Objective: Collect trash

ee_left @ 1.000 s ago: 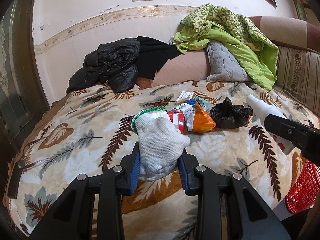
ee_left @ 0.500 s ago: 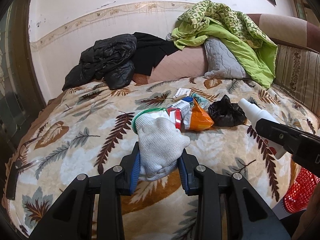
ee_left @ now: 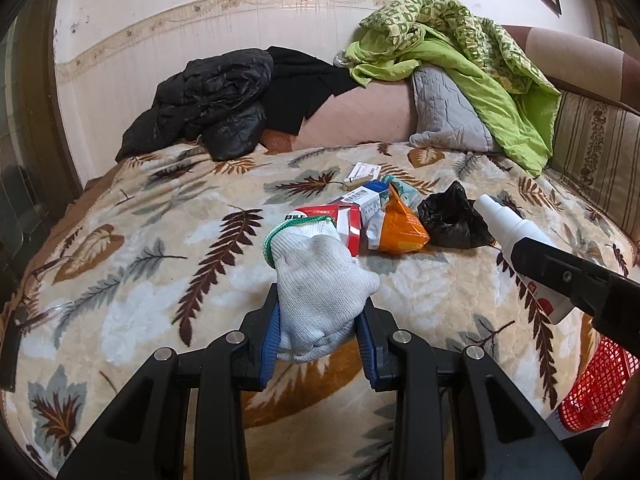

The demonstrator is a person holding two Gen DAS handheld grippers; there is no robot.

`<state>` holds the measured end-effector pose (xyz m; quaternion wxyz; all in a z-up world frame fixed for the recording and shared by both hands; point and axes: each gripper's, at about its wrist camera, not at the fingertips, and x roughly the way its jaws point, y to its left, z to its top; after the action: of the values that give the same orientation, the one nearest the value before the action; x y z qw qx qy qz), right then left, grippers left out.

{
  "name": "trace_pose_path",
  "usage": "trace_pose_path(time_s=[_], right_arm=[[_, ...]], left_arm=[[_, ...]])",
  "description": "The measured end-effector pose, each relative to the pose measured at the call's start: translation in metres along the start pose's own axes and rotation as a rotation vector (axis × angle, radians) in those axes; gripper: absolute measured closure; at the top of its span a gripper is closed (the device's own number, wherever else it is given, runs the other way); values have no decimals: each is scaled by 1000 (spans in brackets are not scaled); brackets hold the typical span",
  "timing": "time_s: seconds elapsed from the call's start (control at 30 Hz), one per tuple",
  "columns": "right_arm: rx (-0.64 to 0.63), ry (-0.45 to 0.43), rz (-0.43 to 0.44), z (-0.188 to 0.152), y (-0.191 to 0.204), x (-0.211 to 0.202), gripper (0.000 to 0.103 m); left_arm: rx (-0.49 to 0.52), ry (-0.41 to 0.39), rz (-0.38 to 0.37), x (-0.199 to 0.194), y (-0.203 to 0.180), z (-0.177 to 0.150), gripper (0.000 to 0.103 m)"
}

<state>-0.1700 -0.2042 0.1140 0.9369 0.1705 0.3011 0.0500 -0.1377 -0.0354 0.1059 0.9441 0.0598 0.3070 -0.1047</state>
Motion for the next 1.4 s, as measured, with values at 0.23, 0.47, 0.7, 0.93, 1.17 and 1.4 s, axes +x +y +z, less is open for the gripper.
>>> trace_pose_path(time_s=[0.23, 0.47, 0.7, 0.93, 1.17, 1.4], right_arm=[[19, 21, -7, 4, -8, 10, 70], [20, 51, 0, 4, -7, 21, 70], [13, 61, 5, 2, -4, 23, 70], [0, 53, -3, 1, -1, 22, 70], [-24, 50, -5, -2, 7, 22, 70], [-52, 48, -6, -6, 16, 24, 70]], left_arm=[[6, 25, -4, 15, -4, 1, 71], [14, 39, -2, 27, -8, 4, 71], [-8, 21, 39, 24, 0, 5, 71], [-37, -1, 104, 18, 15, 6, 71], [-77, -1, 172, 14, 40, 4, 70], [-104, -8, 214, 9, 58, 3, 70]])
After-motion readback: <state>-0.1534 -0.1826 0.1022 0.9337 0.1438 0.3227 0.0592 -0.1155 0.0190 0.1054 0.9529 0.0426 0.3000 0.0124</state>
